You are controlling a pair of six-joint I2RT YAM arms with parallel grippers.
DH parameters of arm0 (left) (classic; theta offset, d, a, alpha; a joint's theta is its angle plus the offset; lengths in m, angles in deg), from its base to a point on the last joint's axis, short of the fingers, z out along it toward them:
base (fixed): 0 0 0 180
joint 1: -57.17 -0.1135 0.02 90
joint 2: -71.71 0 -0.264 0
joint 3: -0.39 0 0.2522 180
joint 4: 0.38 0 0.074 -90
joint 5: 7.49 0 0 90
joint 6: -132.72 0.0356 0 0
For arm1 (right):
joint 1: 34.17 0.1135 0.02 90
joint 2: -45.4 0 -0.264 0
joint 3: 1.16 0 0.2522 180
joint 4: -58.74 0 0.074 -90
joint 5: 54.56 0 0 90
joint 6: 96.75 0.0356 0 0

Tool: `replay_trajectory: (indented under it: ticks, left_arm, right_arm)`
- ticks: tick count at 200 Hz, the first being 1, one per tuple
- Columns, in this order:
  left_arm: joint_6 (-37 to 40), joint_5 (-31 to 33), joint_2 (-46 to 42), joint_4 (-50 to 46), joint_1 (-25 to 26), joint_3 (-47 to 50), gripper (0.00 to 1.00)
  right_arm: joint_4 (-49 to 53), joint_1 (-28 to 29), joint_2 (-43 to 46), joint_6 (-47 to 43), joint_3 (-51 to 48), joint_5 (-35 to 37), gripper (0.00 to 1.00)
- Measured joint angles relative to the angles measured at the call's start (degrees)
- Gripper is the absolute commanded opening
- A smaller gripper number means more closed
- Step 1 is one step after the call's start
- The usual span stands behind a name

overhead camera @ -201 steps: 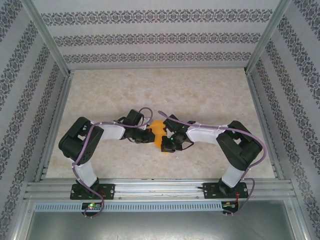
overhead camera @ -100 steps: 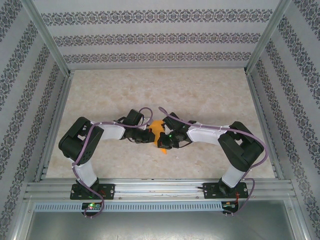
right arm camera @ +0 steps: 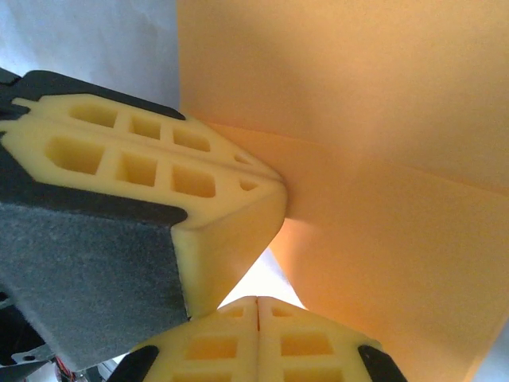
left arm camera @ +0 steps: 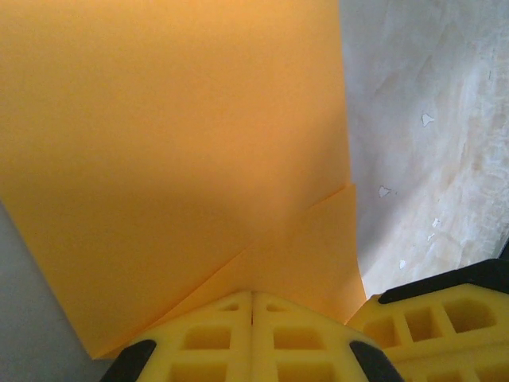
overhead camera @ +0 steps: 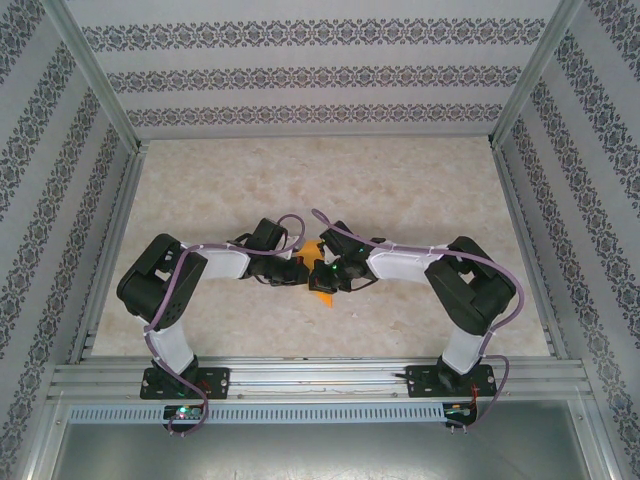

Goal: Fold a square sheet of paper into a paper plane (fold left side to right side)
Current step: Third fold the triangle at the center of the table.

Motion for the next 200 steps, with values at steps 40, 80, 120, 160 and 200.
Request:
replay_trajectory:
  ticks: [40, 80, 120, 160, 200]
  left_arm:
    - [0.0, 0.0, 0.0, 0.0, 0.0, 0.0, 0.0]
    - [0.2, 0.1, 0.0, 0.0, 0.0, 0.0, 0.0]
    - [0.2, 0.1, 0.0, 0.0, 0.0, 0.0, 0.0]
    - [0.2, 0.2, 0.0, -0.2, 0.0, -0.1, 0.0]
    - [0.3, 0.2, 0.0, -0.7, 0.1, -0.4, 0.0]
  right_arm:
    - [0.2, -0.1, -0.6, 0.6, 0.1, -0.4, 0.0]
    - [0.3, -0.1, -1.0, 1.5, 0.1, -0.5, 0.0]
    - [0.1, -0.6, -1.8, 1.5, -0.7, 0.0, 0.0]
    - [-1.2, -0.7, -1.3, 1.5, -1.9, 0.0, 0.0]
    - [-2.0, -0.7, 0.1, 1.5, -3.6, 0.5, 0.0]
